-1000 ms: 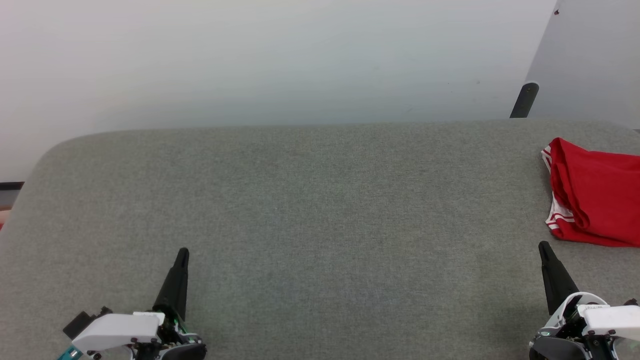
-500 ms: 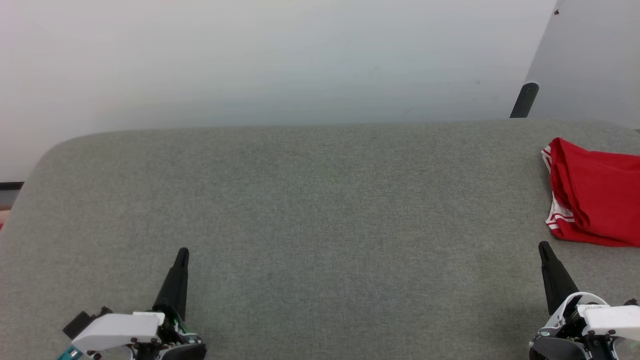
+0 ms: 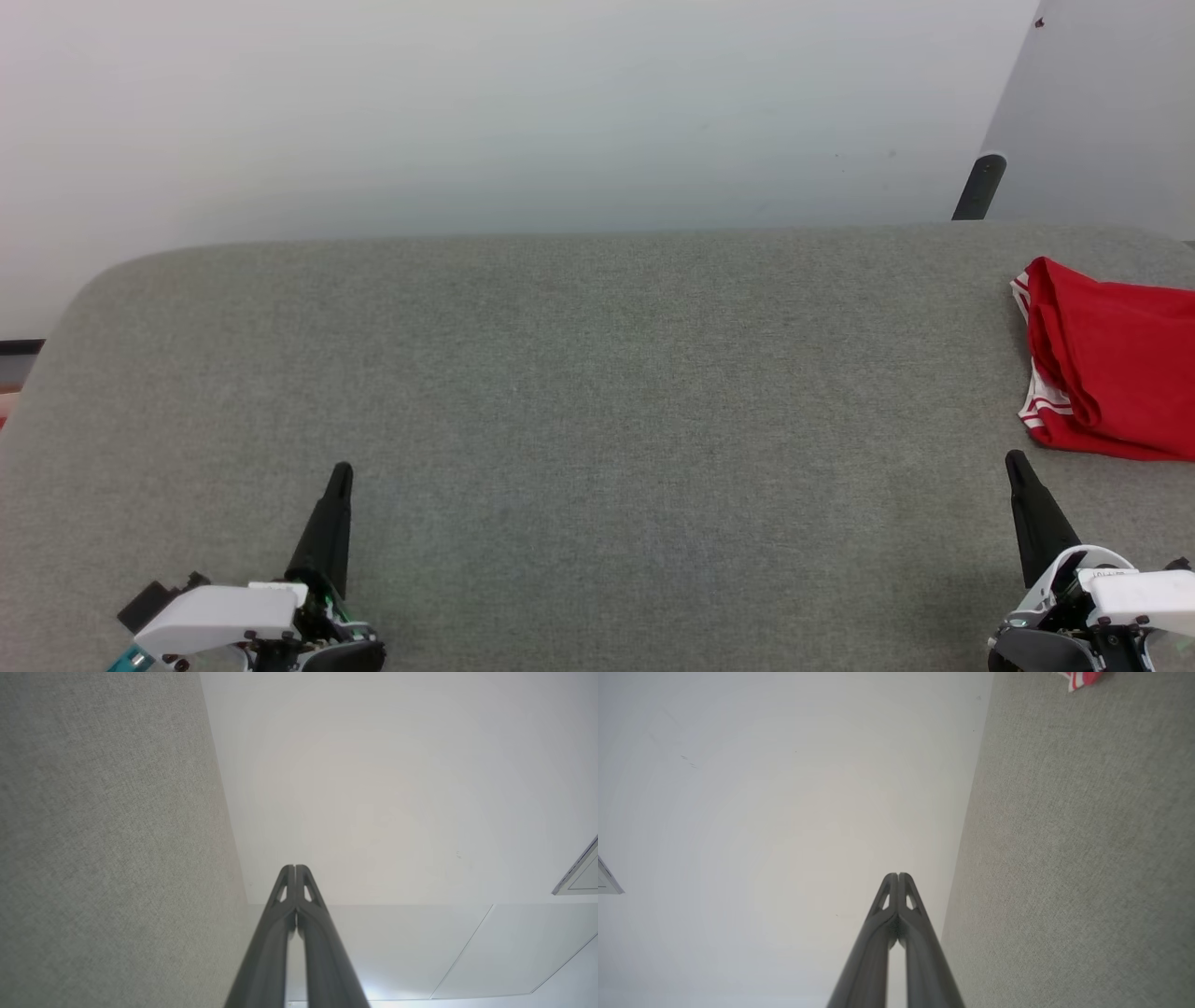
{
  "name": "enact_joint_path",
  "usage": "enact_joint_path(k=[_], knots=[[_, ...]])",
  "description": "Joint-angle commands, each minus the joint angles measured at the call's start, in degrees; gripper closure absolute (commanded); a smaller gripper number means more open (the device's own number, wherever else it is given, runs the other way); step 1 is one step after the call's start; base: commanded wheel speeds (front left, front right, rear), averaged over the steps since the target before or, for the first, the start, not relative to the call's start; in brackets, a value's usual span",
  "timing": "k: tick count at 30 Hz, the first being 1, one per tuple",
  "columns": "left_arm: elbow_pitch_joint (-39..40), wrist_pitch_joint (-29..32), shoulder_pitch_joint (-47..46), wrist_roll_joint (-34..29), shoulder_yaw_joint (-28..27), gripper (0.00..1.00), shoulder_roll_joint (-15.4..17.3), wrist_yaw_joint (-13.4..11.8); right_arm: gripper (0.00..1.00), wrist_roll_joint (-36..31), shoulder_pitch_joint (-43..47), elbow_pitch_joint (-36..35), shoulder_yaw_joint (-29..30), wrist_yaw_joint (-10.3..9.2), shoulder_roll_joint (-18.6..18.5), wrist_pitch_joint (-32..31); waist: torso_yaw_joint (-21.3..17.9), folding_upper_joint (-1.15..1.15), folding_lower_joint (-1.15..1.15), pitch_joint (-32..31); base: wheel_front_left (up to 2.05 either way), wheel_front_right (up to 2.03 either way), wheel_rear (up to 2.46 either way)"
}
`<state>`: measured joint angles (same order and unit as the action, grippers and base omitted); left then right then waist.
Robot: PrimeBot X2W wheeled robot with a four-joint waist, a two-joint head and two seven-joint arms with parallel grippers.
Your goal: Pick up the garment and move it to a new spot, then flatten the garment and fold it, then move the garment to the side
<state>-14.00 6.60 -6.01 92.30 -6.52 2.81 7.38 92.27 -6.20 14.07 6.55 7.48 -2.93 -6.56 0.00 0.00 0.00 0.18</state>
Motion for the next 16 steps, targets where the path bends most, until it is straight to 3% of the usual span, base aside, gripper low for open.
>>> enact_joint_path(k=[1, 16], knots=[[-0.07, 0.11, -0.52, 0.18, -0.12, 1.0, 0.02, 0.2, 1.0, 0.26, -0.15, 0.0, 0.02, 0.02, 0.18, -0.07, 0.0, 0.0, 0.0, 0.0, 0.0, 0.0, 0.0], [-0.07, 0.1, -0.51, 0.19, -0.1, 1.0, 0.01, 0.2, 1.0, 0.27, -0.15, 0.0, 0.02, 0.02, 0.17, -0.06, 0.0, 0.0, 0.0, 0.0, 0.0, 0.0, 0.0]])
